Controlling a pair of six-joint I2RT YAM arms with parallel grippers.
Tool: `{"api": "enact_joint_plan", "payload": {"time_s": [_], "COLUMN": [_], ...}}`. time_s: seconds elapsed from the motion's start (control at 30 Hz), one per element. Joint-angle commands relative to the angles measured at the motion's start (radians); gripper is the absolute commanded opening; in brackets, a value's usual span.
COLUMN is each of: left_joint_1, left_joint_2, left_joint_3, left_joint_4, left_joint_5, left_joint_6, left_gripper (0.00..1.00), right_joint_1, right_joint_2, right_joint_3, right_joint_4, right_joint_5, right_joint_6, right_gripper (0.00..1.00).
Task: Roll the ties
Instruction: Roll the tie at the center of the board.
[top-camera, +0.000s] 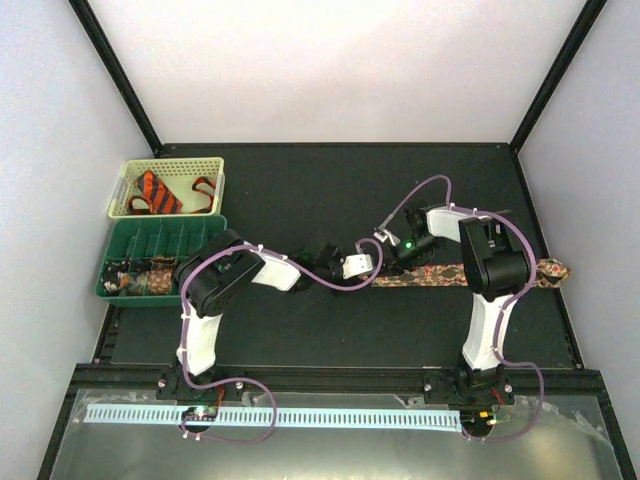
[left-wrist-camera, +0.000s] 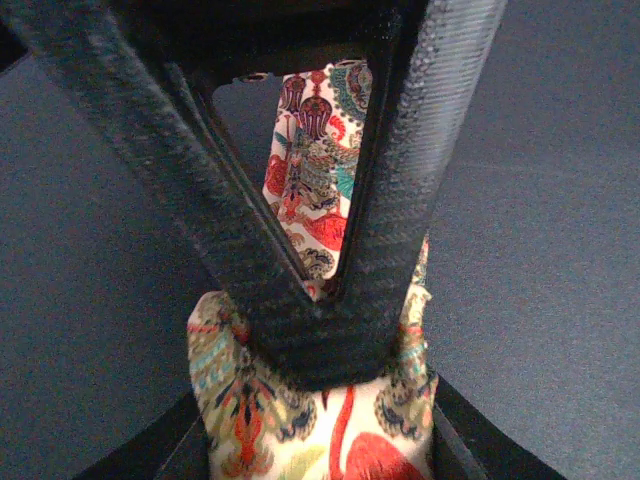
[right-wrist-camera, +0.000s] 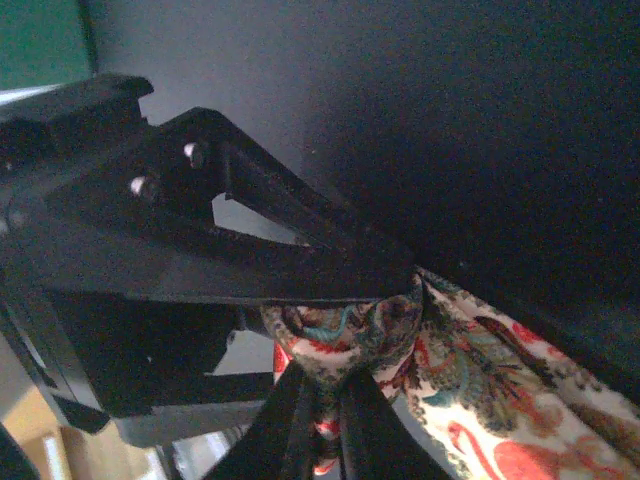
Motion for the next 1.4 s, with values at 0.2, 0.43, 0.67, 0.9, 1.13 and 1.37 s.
{"api": "enact_joint_plan", "payload": {"time_s": [0.2, 0.43, 0.67, 0.9, 1.13, 1.37], "left_joint_1": [0.003, 0.028, 0.015, -0.003, -0.002, -0.004], "left_joint_2": [0.020, -0.023, 0.058, 0.117, 0.061, 0.017], "left_joint_3": [-0.011, -0.035, -0.020, 0.030, -0.011, -0.051], "left_joint_4": [-0.107, 0.072, 0.206, 0.203, 0.066, -0.047], "left_joint_5": [-0.029, 0.053, 0.132, 0.102, -0.020, -0.060], "left_joint_6": [0.031, -0.016, -0.089, -0.108, -0.032, 0.019], "left_gripper": [0.54, 0.81, 0.83, 0.64, 0.40, 0.38], "right_joint_1": [-0.061, -0.072, -0.072, -0.071, -0.077, -0.114], "right_joint_2": [0.033, 0.063, 0.073, 0.095, 0.079, -0.034], "right_joint_3": [-0.032, -0.055, -0.051, -0.038, -0.005, 0.002], "right_joint_4": [0.017, 0.010, 0.014, 0.031, -0.011, -0.096], "right_joint_5": [0.114, 0.200, 0.207, 0.163, 0.122, 0.055], "right_joint_6": [-0.010, -0.019, -0.013, -0.005, -0.041, -0.089], "right_gripper": [0.01, 0.02, 0.02, 0.03, 0.20, 0.56]}}
